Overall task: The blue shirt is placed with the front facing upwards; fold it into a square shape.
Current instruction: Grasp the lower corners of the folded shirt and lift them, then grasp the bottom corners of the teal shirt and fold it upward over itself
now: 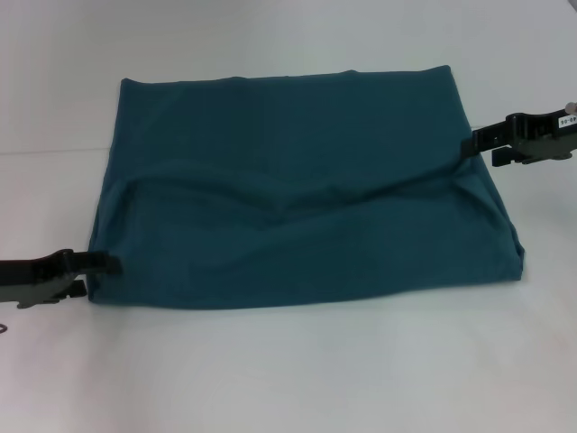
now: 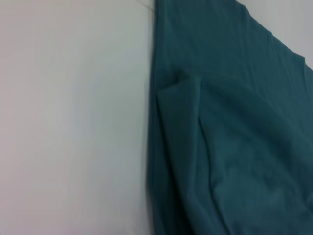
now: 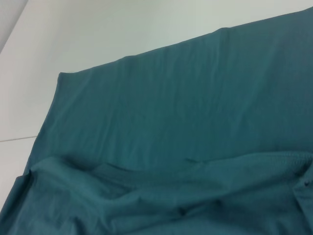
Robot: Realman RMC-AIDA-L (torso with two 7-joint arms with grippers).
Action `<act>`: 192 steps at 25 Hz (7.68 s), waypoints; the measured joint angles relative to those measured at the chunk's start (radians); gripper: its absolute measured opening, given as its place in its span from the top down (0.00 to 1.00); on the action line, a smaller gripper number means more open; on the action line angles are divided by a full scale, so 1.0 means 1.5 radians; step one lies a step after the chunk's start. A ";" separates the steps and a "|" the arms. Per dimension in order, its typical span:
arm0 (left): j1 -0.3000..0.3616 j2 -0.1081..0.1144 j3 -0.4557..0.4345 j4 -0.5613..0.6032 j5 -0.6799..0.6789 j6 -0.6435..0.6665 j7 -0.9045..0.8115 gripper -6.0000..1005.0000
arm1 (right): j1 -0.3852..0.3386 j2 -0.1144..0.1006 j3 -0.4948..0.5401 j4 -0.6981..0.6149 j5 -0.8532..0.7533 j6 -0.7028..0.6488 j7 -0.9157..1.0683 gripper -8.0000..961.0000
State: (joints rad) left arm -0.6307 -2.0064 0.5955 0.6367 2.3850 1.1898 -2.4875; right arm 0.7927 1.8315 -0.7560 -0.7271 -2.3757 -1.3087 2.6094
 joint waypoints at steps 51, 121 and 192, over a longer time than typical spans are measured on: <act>-0.068 0.026 -0.052 -0.090 -0.026 0.063 0.065 0.94 | -0.067 -0.016 0.058 -0.010 0.005 -0.100 -0.119 0.39; -0.049 0.015 -0.049 -0.073 -0.014 0.062 0.061 0.94 | -0.047 0.043 0.026 0.015 -0.080 -0.060 -0.096 0.94; -0.184 0.040 0.174 -0.014 0.201 -0.052 -0.111 0.94 | 0.064 0.062 0.012 0.077 -0.186 0.235 0.016 0.91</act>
State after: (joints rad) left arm -0.9069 -1.9472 0.8558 0.6152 2.6865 1.1111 -2.6533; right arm 0.8891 1.9252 -0.7383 -0.6117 -2.6542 -0.9554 2.6331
